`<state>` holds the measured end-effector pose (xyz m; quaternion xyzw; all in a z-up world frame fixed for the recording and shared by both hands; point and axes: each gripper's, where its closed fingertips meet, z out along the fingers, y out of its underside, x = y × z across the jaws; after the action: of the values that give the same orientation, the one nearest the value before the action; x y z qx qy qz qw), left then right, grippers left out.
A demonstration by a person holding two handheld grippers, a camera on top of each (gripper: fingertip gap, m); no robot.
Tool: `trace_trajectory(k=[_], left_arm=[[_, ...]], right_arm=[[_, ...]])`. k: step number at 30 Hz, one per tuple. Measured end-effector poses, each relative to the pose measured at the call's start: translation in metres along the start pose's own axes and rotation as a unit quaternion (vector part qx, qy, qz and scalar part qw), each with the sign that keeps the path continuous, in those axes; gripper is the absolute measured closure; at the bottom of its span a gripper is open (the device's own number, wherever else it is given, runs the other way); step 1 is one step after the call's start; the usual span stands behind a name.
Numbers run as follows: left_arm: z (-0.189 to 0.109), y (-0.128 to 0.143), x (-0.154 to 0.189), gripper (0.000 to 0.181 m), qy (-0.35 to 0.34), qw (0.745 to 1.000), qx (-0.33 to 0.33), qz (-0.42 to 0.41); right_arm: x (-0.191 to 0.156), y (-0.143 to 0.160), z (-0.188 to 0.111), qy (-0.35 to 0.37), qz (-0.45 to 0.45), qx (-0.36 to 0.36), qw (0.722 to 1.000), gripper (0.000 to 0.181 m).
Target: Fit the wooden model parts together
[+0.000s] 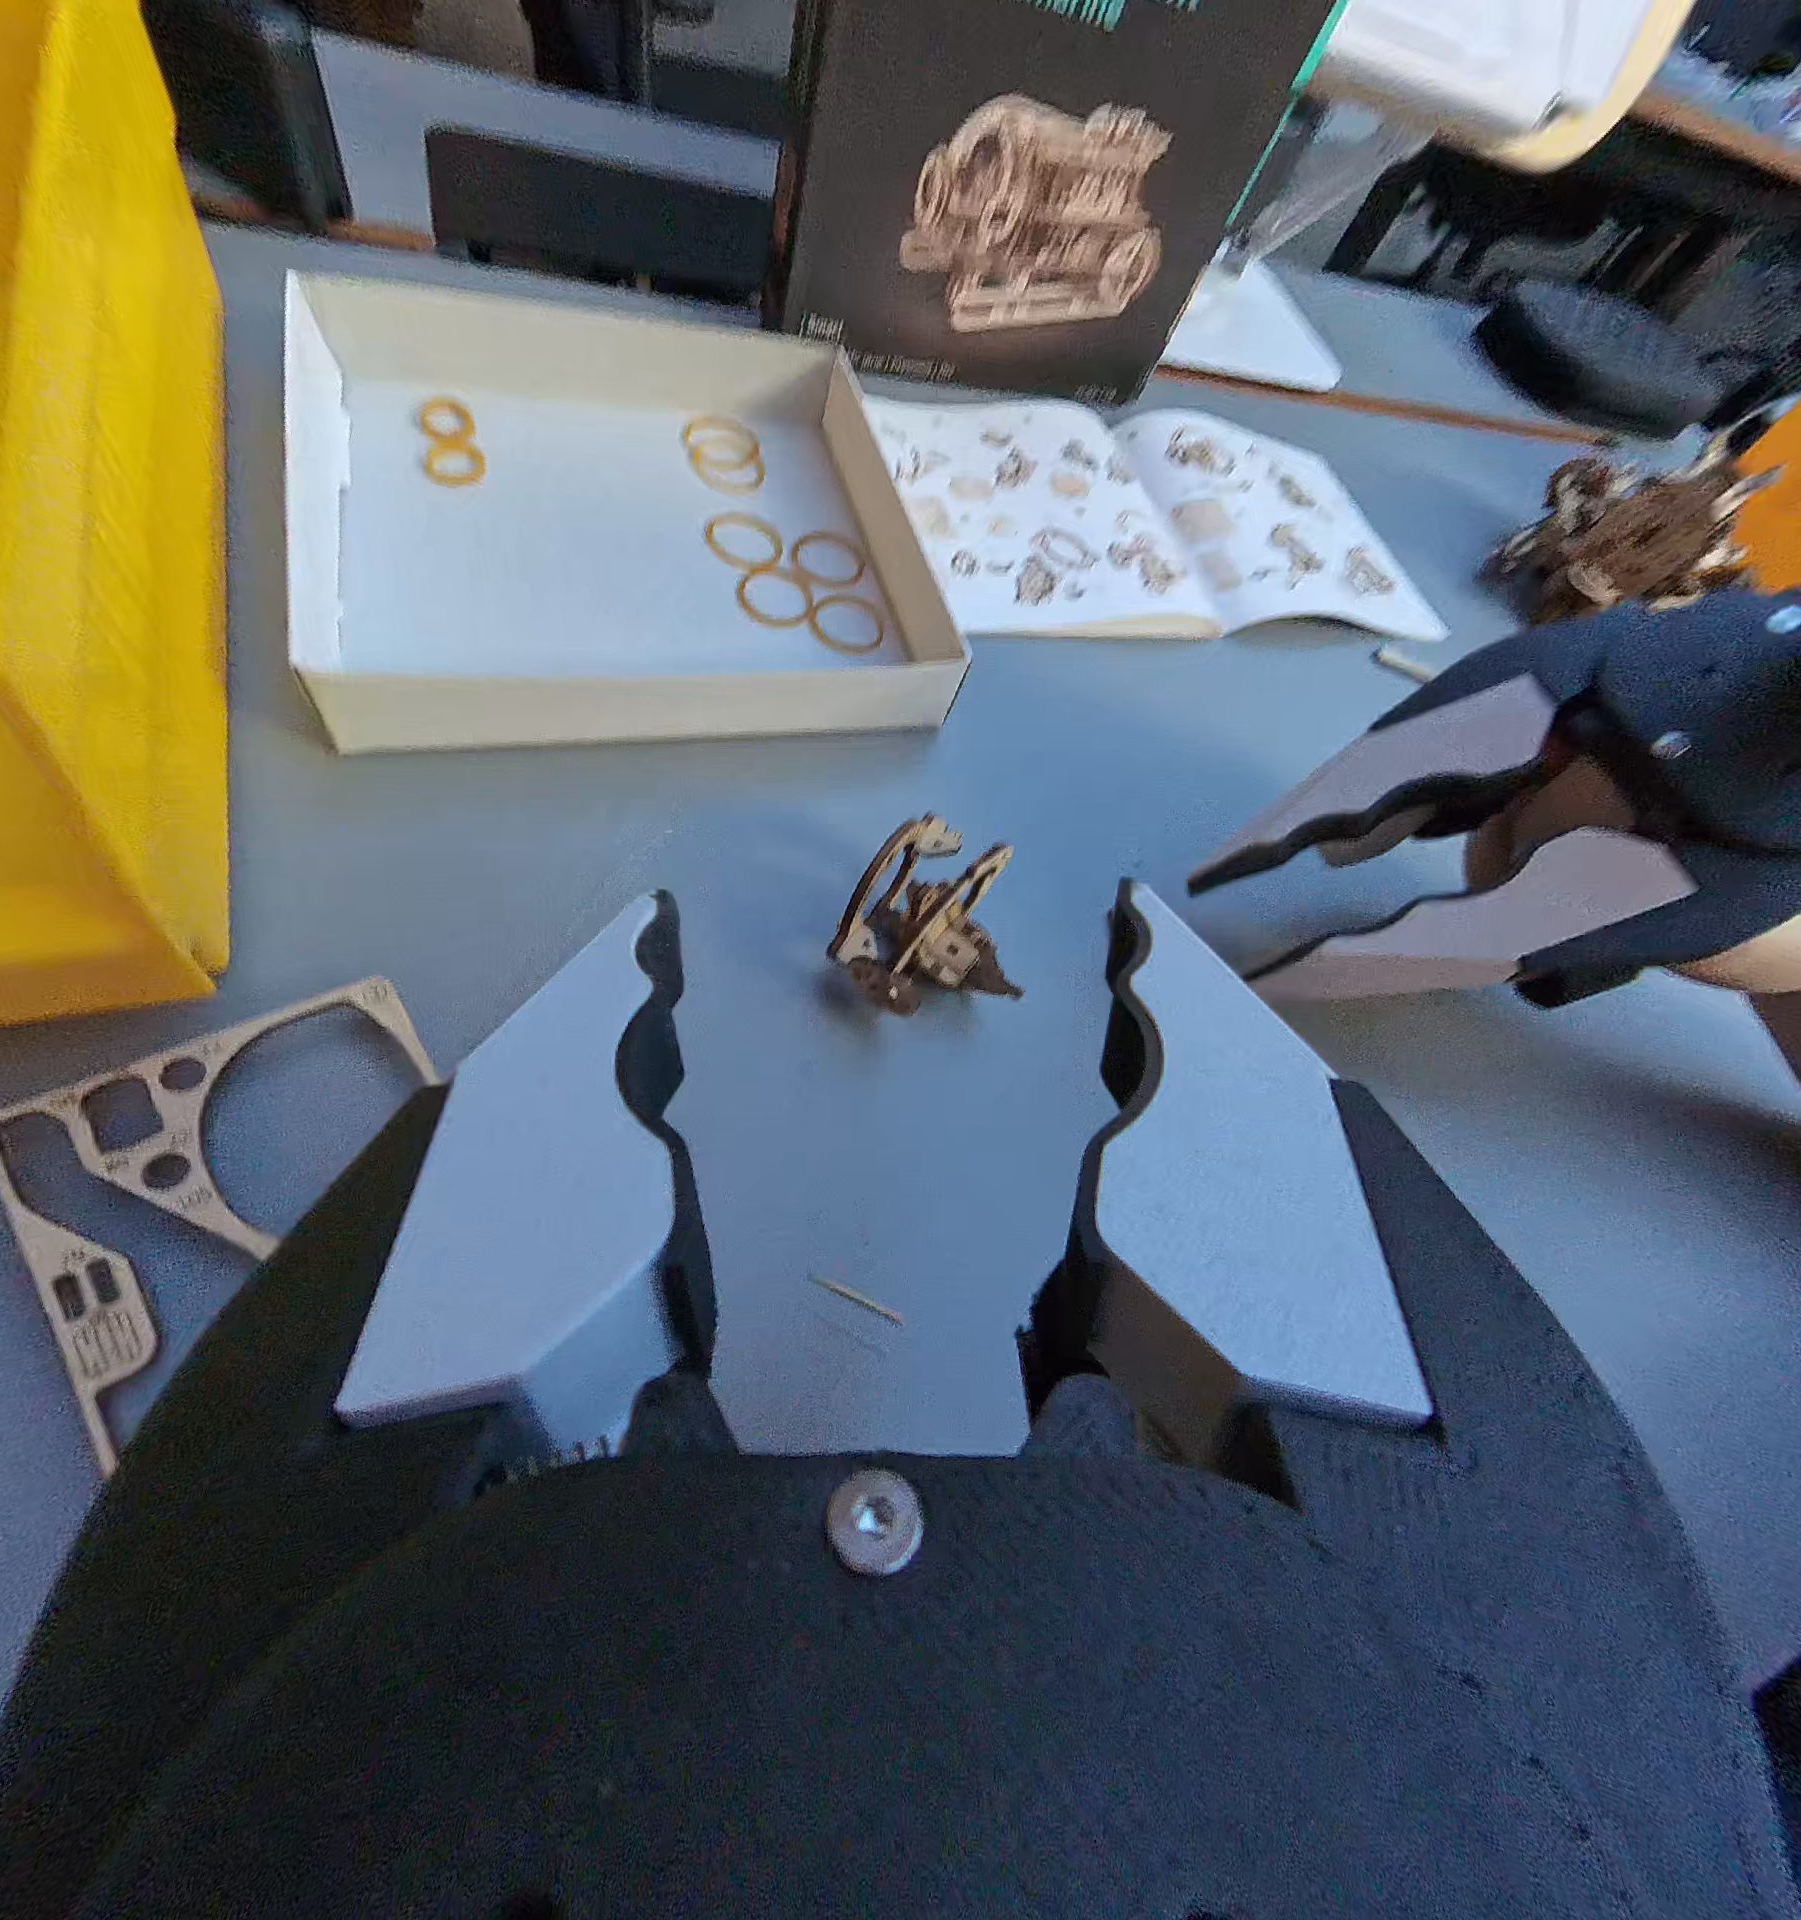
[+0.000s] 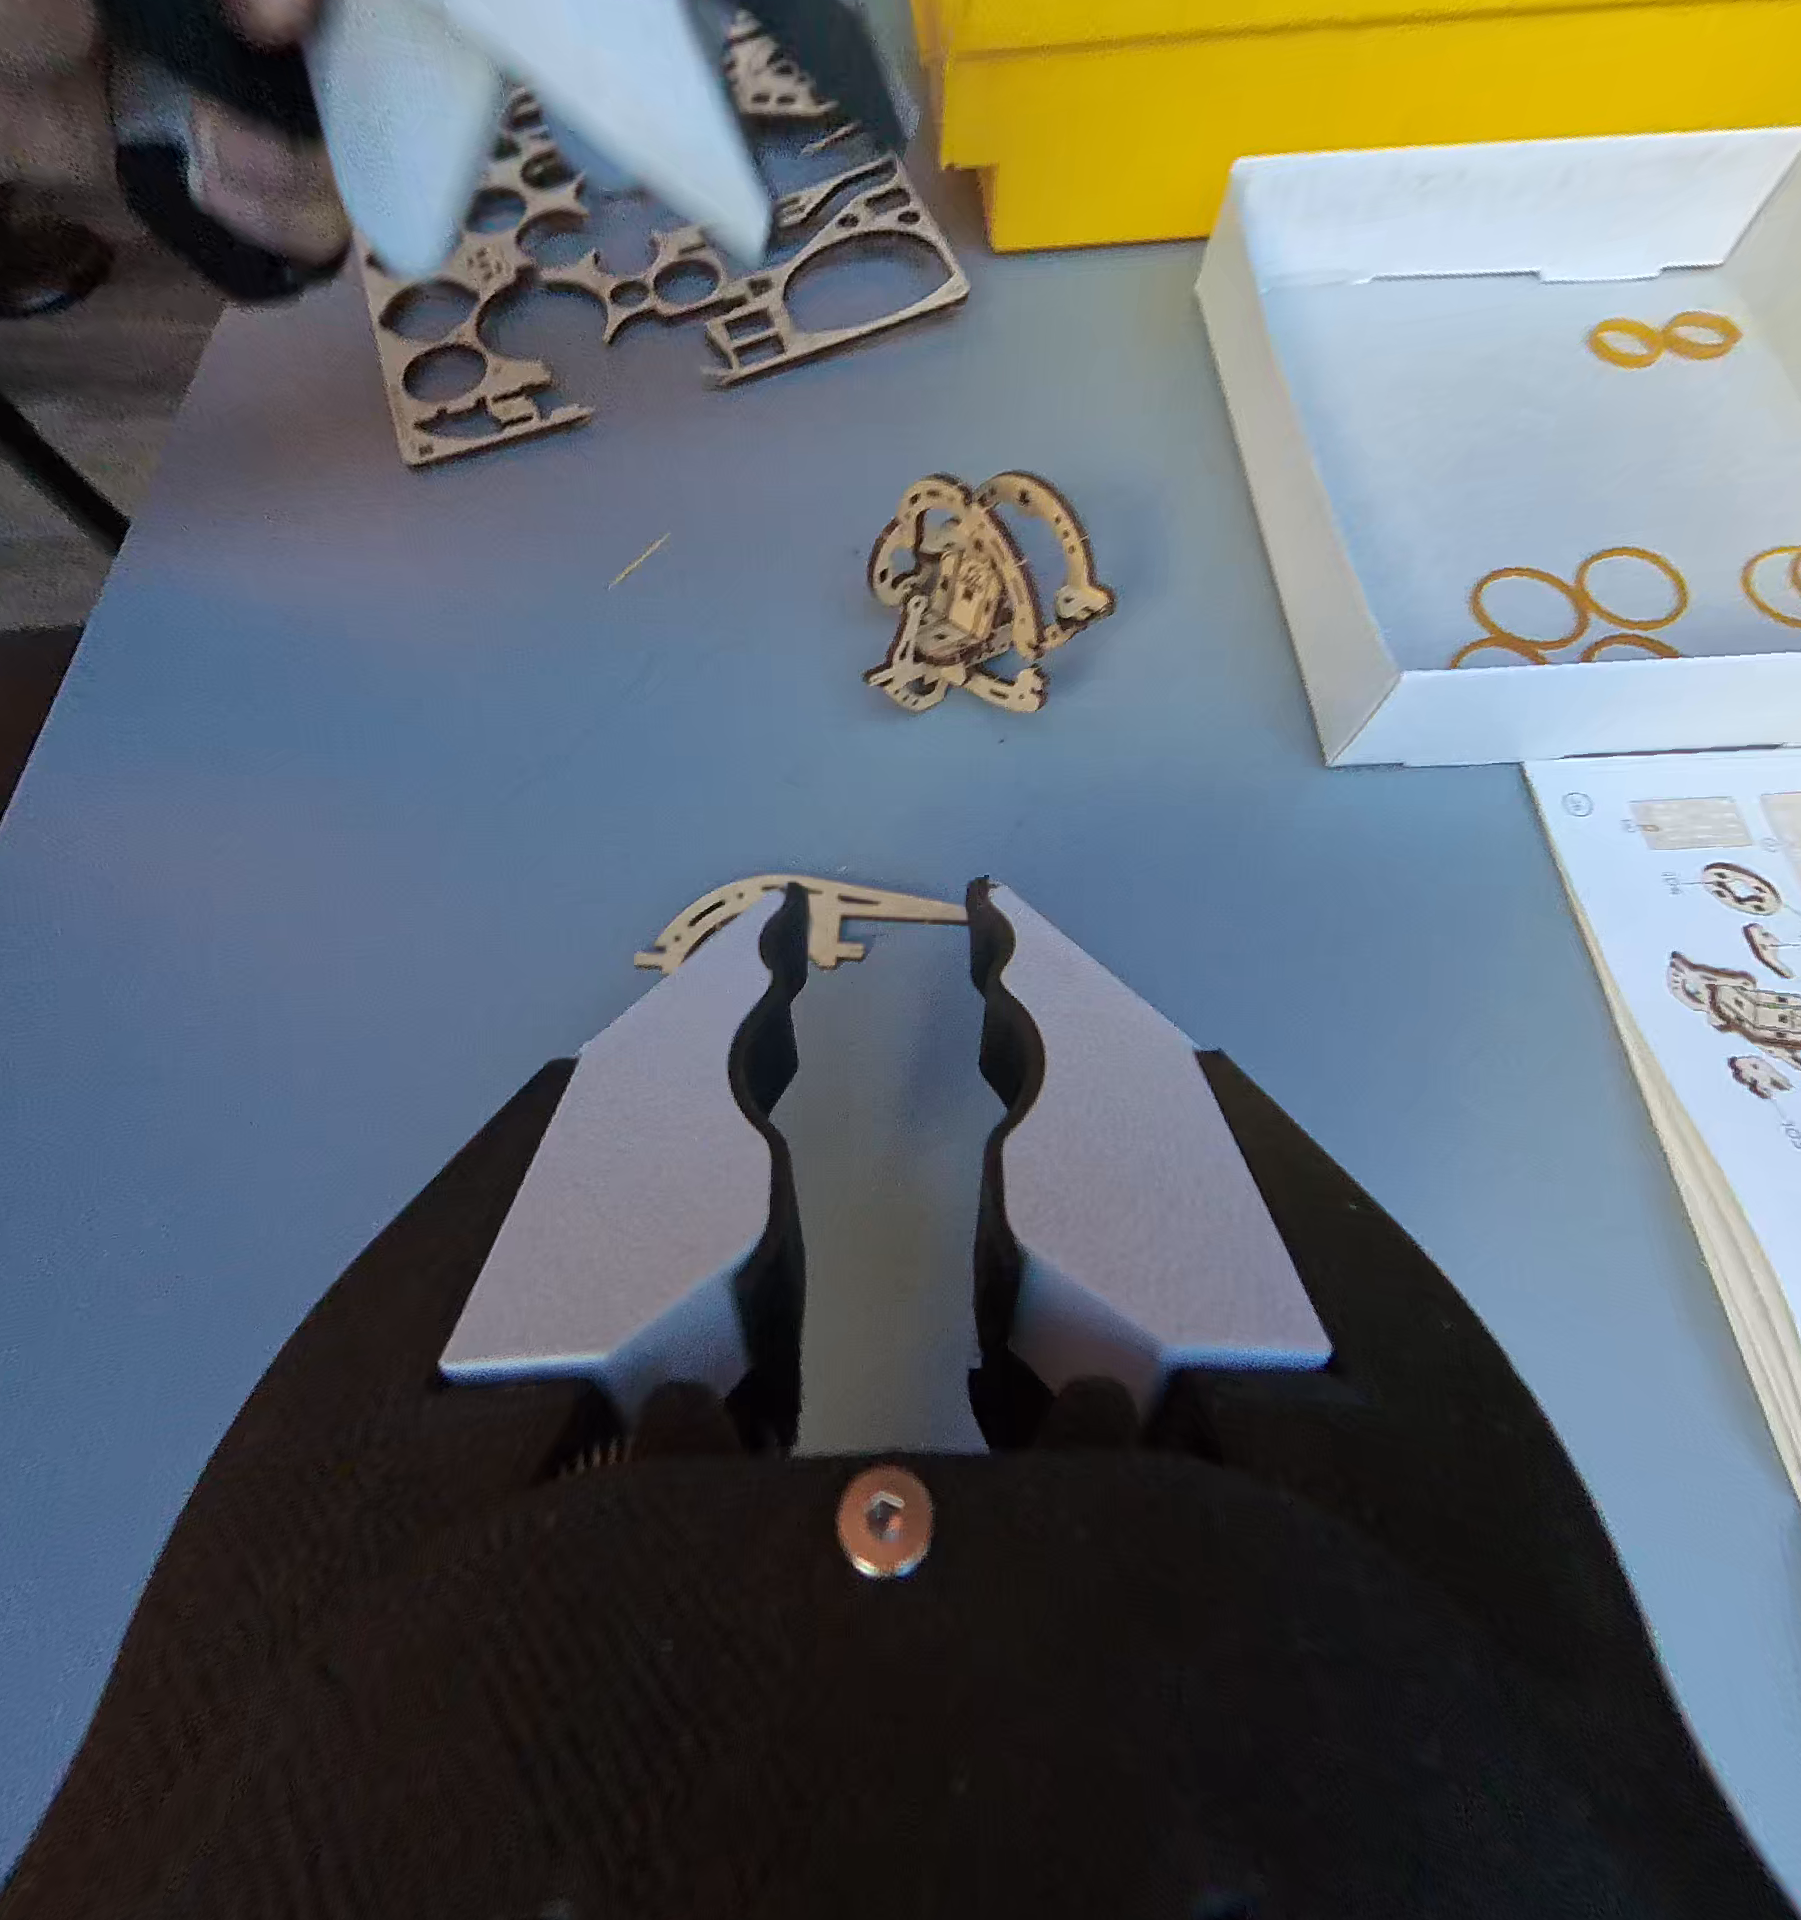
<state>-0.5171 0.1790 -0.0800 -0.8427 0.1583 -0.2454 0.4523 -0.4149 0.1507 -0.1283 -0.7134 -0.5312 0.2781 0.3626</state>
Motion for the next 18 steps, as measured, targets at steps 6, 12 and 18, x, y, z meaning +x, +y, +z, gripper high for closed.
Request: trace_trajectory(k=[6, 12, 18], left_arm=[[0.026, 0.039, 0.018, 0.101, 0.031, 0.997, -0.045, -0.052], [0.035, 0.050, 0.014, 0.102, -0.024, 0.996, -0.089, 0.007], [0.044, 0.062, 0.022, 0.109, -0.012, 0.993, -0.114, -0.015]], right_arm=[[0.023, -0.020, 0.023, 0.011, 0.029, 0.035, 0.999, 0.151], [0.030, -0.035, 0.047, -0.013, 0.034, 0.018, 0.999, 0.150], [0.030, -0.032, 0.055, -0.032, 0.021, -0.003, 0.999, 0.150]])
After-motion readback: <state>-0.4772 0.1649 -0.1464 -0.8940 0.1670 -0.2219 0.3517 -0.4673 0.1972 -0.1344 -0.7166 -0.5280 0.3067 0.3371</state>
